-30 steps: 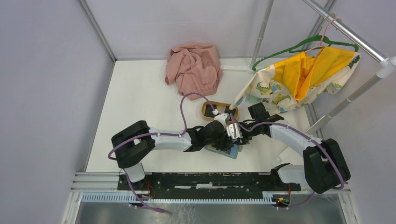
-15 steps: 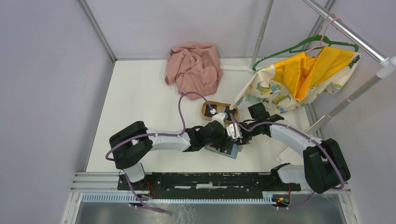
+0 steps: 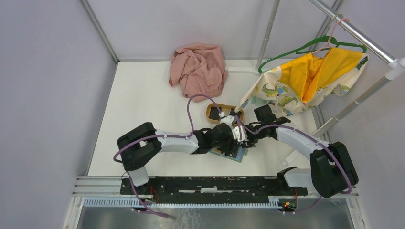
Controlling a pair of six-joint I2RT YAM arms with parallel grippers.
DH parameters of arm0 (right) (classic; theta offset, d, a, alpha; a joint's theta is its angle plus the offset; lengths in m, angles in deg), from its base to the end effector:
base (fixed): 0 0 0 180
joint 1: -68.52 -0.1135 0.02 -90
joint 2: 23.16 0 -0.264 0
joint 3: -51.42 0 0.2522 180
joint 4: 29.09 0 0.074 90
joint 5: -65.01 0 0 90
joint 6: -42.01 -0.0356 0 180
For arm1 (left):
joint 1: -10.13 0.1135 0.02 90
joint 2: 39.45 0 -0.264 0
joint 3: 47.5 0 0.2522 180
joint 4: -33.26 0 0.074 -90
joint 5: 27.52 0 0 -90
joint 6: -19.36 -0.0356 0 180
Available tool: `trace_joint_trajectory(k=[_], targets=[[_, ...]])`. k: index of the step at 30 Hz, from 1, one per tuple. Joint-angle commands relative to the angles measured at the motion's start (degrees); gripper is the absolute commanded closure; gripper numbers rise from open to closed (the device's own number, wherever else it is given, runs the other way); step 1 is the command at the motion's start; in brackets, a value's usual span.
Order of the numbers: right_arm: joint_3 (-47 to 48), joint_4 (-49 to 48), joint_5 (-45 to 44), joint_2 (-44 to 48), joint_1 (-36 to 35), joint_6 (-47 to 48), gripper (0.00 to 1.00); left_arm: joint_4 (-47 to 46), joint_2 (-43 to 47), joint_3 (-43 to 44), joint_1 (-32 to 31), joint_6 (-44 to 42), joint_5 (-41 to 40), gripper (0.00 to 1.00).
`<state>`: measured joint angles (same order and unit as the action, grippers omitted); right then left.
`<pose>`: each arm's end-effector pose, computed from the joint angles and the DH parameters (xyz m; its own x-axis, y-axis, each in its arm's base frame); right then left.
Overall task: Put the credit cards into the card holder
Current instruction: Insert the credit card into the card holder.
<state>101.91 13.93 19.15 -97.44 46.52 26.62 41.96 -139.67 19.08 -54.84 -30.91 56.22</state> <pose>0.1932 0.1048 0.1744 0.2782 -0.6339 -0.7217 -0.9605 -0.1827 -0.2098 0.1548 -0.3224 0.1599 -0.7731 0.1538 -0.6154 0.4843 0.7697 -0.4160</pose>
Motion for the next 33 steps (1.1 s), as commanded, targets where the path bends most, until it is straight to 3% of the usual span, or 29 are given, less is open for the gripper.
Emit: trace_joint_trajectory(k=[1,14,25,33], targets=[[0.45,-0.18,2.35,1.06,0.25,-0.45,0.41,-0.77,-1.71,2.40,-0.13,-2.12,2.03,0.39],[0.45,-0.08,2.44,1.06,0.30,-0.49,0.41,-4.48,-1.06,1.59,-0.21,-2.19,5.95,0.39],[0.45,0.04,3.06,2.13,1.48,-0.22,0.41,-3.22,4.24,-1.69,-0.16,-5.00,0.73,0.42],[0.36,0.10,3.11,1.81,1.44,-0.17,0.41,-0.45,-0.02,1.58,-0.16,-5.14,1.46,0.42]])
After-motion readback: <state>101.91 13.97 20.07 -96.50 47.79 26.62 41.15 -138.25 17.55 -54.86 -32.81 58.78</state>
